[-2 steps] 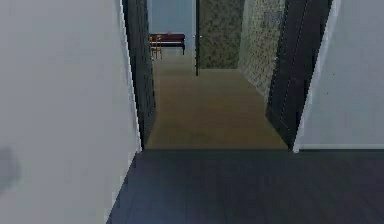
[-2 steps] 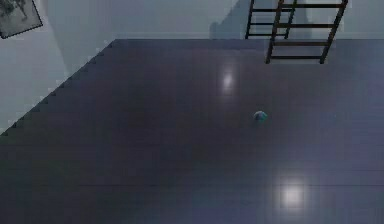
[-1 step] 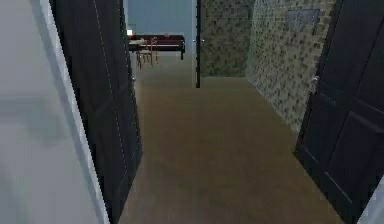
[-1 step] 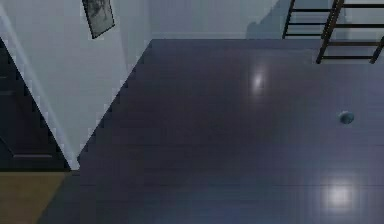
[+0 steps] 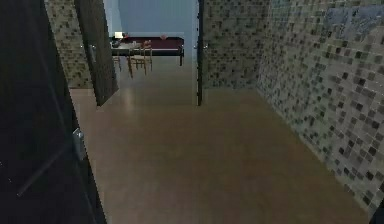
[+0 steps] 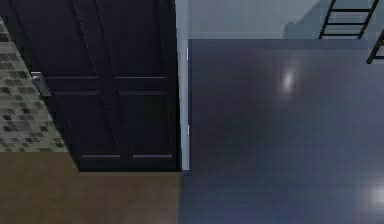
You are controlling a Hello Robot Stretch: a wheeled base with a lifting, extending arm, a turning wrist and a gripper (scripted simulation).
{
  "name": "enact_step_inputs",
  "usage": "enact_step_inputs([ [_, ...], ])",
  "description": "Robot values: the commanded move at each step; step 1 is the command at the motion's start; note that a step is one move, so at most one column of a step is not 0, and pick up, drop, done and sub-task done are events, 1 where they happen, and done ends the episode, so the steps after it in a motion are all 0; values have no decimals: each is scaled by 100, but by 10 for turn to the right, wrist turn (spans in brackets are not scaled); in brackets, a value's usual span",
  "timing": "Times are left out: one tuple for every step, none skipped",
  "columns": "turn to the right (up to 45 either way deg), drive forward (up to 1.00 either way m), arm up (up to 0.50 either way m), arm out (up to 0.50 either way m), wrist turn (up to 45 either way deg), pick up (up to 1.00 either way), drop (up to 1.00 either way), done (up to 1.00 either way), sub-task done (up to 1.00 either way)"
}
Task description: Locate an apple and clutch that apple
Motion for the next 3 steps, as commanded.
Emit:
enact_step_inputs([
  [0,100,0,0,0,0,0,0,0],
  [-90,0,0,0,0,0,0,0,0],
  [0,15,0,0,0,0,0,0,0],
])
